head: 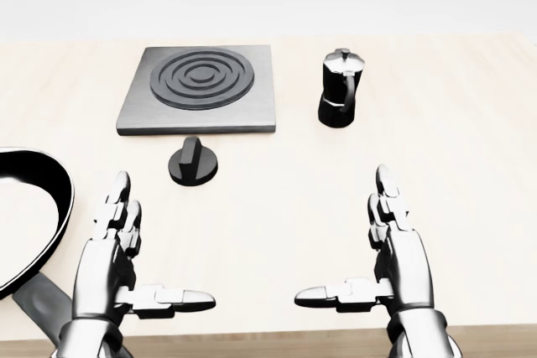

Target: Turn on the stove.

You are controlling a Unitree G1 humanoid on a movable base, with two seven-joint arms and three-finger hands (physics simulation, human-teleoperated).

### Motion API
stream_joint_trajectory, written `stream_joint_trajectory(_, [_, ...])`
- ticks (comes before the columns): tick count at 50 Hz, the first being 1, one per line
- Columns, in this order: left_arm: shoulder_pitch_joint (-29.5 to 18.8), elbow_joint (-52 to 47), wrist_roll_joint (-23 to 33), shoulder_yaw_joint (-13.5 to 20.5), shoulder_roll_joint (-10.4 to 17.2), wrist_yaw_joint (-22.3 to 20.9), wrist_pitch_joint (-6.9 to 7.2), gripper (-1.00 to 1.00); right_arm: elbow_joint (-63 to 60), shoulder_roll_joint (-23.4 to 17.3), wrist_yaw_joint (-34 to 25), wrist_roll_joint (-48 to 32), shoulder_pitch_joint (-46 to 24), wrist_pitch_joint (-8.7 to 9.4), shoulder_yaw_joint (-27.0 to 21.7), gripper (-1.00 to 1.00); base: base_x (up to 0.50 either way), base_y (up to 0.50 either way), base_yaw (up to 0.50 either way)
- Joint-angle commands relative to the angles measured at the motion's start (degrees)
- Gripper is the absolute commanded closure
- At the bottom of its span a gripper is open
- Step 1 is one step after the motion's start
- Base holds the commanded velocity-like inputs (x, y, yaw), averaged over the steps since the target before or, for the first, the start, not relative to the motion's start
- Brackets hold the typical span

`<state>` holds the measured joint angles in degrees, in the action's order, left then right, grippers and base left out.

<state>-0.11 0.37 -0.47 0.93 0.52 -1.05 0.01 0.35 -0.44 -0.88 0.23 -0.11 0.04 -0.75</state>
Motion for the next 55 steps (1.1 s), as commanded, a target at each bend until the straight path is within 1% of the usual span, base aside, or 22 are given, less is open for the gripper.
stream_joint_trajectory(1, [0.24,-0.16,-0.34,1.20,0.76,-1.72,0.61,-1.00,0.36,-0.63,-1.40,0.20,0.00,0.30,-1.09,-1.00,0.00,0.00,0.00])
stream_joint_trajectory(3, [0.44,-0.69,-0.31,1.11,0.69,-1.81,0.96,-1.00,0.38,-0.61,-1.42,0.18,-0.01,0.30,-1.07,-1.00,0.00,0.00,0.00])
stream_joint_trajectory(6, [0.45,-0.49,-0.25,1.17,0.78,-2.14,0.72,-1.00,0.81,-0.61,-1.47,0.14,0.00,-0.18,-1.11,-1.00,0.00,0.00,0.00])
stream_joint_trajectory(8, [0.57,-1.15,-0.17,1.04,0.72,-2.26,1.15,-1.00,0.25,-0.58,-1.42,0.06,0.11,0.22,-1.01,-1.00,0.00,0.00,0.00])
stream_joint_trajectory(12, [0.49,-0.38,0.02,0.86,0.64,-2.48,0.61,-1.00,0.41,-0.58,-1.47,-0.02,0.06,0.16,-0.98,-1.00,0.00,0.00,0.00])
stream_joint_trajectory(15, [0.78,-1.24,0.01,0.76,0.64,-2.65,1.10,-1.00,0.73,-0.62,-1.53,-0.07,-0.04,-0.02,-1.00,-1.00,0.00,0.00,0.00])
stream_joint_trajectory(18, [0.82,-1.43,0.17,0.64,0.58,-2.71,1.22,-1.00,0.50,-0.61,-1.57,-0.07,-0.01,0.23,-0.98,-1.00,0.00,0.00,0.00])
stream_joint_trajectory(19, [0.74,-1.00,0.32,0.55,0.53,-2.67,0.91,-1.00,0.98,-0.60,-1.59,-0.04,-0.16,-0.09,-1.02,-1.00,0.00,0.00,0.00])
stream_joint_trajectory(21, [0.71,-0.78,0.46,0.48,0.51,-2.66,0.77,-1.00,1.08,-0.60,-1.58,-0.06,-0.22,-0.13,-1.01,-1.00,0.00,0.00,0.00])
stream_joint_trajectory(23, [0.37,-0.11,0.35,0.68,0.64,-2.80,0.45,-1.00,1.02,-0.61,-1.59,-0.07,-0.24,-0.05,-1.01,-1.00,0.20,0.00,0.00])
stream_joint_trajectory(25, [0.67,-0.94,0.36,0.63,0.60,-2.82,0.95,-1.00,1.16,-0.60,-1.58,-0.04,-0.22,-0.20,-1.04,-1.00,0.24,0.00,0.00])
stream_joint_trajectory(27, [0.72,-1.10,0.36,0.66,0.63,-2.85,1.05,-1.00,1.00,-0.60,-1.58,-0.03,-0.21,-0.02,-1.03,-1.00,0.26,0.00,0.00])
stream_joint_trajectory(29, [0.43,-0.46,0.26,0.80,0.64,-2.91,0.74,-1.00,0.98,-0.59,-1.57,-0.02,-0.24,0.06,-1.02,-1.00,0.29,0.00,0.00])
stream_joint_trajectory(30, [0.41,-0.24,0.34,0.78,0.64,-2.89,0.63,-1.00,0.64,-0.57,-1.52,-0.02,-0.25,0.40,-0.98,-1.00,0.29,0.00,0.00])
stream_joint_trajectory(33, [0.80,-1.13,0.50,0.50,0.59,-2.99,1.22,-1.00,1.39,-0.60,-1.56,0.01,-0.36,-0.21,-1.05,-1.00,0.29,0.00,0.00])
stream_joint_trajectory(35, [1.00,-1.45,0.60,0.37,0.55,-3.09,1.33,-1.00,0.88,-0.59,-1.53,-0.05,-0.21,0.11,-0.97,-1.00,0.29,0.00,0.00])
stream_joint_trajectory(36, [0.98,-1.72,0.69,0.29,0.52,-3.06,1.62,-1.00,0.74,-0.57,-1.51,-0.05,-0.19,0.23,-0.95,-1.00,0.29,0.00,0.00])
stream_joint_trajectory(38, [0.90,-1.42,0.67,0.34,0.54,-3.14,1.42,-1.00,1.15,-0.59,-1.54,0.01,-0.35,0.03,-1.02,-1.00,0.29,0.00,0.00])
stream_joint_trajectory(46, [0.89,-1.46,0.71,0.31,0.51,-3.23,1.49,-1.00,0.81,-0.58,-1.56,0.01,-0.15,0.07,-0.99,-1.00,0.29,0.00,0.00])
stream_joint_trajectory(50, [1.06,-1.74,0.71,0.27,0.46,-3.23,1.62,-1.00,1.34,-0.65,-1.65,0.07,-0.23,-0.39,-1.10,-1.00,0.29,0.00,0.00])
stream_joint_trajectory(53, [1.11,-1.79,0.72,0.24,0.46,-3.27,1.64,-1.00,0.93,-0.63,-1.63,0.04,-0.13,-0.09,-1.06,-1.00,0.29,0.00,0.00])
stream_joint_trajectory(55, [0.92,-1.11,0.65,0.38,0.53,-3.35,1.16,-1.00,0.88,-0.63,-1.64,0.07,-0.12,-0.03,-1.08,-1.00,0.29,0.00,0.00])
